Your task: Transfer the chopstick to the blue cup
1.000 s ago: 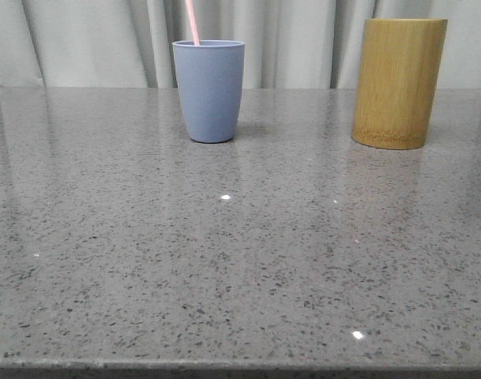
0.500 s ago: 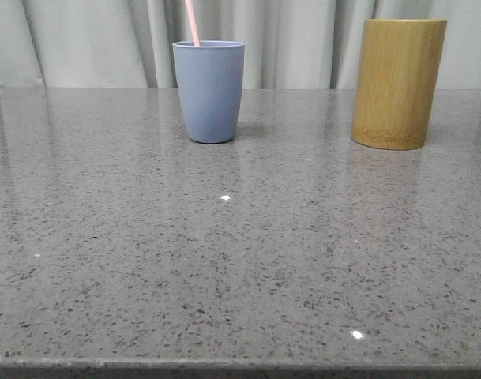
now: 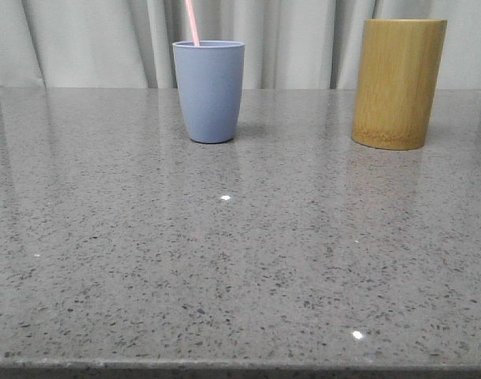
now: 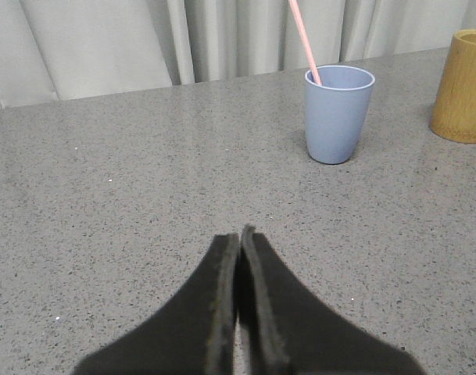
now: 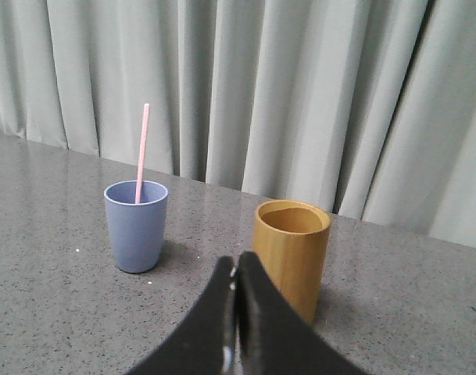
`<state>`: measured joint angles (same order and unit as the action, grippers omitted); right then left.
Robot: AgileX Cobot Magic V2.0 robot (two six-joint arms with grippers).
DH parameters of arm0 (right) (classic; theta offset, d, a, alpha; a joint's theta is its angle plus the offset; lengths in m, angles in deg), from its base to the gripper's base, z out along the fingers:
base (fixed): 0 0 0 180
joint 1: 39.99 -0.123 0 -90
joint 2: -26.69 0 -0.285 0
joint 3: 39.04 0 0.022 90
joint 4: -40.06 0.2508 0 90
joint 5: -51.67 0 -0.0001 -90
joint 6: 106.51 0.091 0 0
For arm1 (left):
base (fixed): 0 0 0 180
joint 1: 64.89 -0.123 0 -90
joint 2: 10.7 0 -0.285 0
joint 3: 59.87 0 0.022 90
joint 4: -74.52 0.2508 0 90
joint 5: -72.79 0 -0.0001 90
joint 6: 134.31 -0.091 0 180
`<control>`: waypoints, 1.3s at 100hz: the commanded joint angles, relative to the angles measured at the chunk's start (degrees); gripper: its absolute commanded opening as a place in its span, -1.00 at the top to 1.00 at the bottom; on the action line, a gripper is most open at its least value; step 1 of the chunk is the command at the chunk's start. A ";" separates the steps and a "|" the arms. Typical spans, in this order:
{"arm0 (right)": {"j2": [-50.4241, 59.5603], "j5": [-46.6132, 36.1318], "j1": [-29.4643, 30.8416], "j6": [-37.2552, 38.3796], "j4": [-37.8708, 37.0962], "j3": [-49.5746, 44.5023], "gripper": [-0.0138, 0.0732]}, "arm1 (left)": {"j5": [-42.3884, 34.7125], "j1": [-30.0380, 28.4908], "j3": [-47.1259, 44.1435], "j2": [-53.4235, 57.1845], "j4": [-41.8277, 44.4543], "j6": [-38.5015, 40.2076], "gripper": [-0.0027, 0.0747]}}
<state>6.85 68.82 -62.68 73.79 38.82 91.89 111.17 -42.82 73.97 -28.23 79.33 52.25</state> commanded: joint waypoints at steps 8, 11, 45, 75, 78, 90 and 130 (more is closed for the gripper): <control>-0.53 -5.53 0.40 0.13 -0.67 1.43 0.82 | -4.14 -0.03 1.36 -0.73 -0.42 0.73 0.98; -0.53 -5.44 0.40 0.13 -0.67 1.43 0.82 | -4.14 -0.03 1.36 -0.73 -0.42 0.73 0.98; -0.53 -5.44 0.40 0.13 -0.67 1.43 0.82 | -4.06 -0.03 1.36 -0.73 -0.42 0.73 0.98; -0.53 -5.44 0.40 0.13 -0.67 1.43 0.82 | -4.06 -0.03 1.36 -0.73 -0.42 0.73 0.98; -0.53 -5.44 0.40 0.13 -0.67 1.43 0.82 | -4.06 -0.03 1.32 -0.73 -0.42 0.73 0.98; -0.53 -5.44 0.40 0.13 -0.67 1.43 0.82 | -5.21 -0.03 0.44 -0.73 -0.42 0.73 0.98; -0.53 -4.79 0.40 0.13 -0.67 1.43 0.82 | -30.88 -13.20 -10.15 0.12 -6.77 -8.99 0.98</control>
<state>6.98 68.24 -62.68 74.03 38.82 91.80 93.41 -52.85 66.20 -28.24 75.65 46.65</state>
